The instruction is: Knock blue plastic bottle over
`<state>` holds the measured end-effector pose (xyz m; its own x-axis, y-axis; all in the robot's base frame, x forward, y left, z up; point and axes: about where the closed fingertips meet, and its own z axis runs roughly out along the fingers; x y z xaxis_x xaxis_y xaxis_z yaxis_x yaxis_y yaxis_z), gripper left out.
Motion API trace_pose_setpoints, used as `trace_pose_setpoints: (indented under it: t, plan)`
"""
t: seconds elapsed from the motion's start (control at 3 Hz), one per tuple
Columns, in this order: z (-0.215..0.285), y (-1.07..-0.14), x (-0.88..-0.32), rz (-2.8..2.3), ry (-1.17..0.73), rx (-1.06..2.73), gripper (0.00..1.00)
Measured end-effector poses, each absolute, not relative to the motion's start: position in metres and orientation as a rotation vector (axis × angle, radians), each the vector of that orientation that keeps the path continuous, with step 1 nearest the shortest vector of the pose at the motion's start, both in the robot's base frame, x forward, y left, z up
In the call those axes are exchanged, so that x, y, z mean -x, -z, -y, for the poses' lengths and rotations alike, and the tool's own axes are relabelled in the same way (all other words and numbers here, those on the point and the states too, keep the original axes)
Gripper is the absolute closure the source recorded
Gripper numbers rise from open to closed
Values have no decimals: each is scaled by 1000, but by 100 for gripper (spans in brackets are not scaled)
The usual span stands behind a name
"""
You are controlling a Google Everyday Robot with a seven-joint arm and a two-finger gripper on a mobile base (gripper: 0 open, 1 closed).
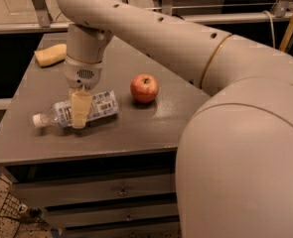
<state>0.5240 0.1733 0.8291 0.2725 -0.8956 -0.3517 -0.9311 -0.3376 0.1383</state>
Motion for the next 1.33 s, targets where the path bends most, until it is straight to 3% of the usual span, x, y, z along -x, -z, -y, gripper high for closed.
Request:
trace_pose_setpoints:
  t: [0.33, 0.67, 1.33]
  plan:
    - [-174, -830, -526, -1746, -567, 2422, 0]
    - [-166, -831, -531, -1744, -557, 2405, 0]
    - [-94, -856, -566, -1761, -443, 2292, 0]
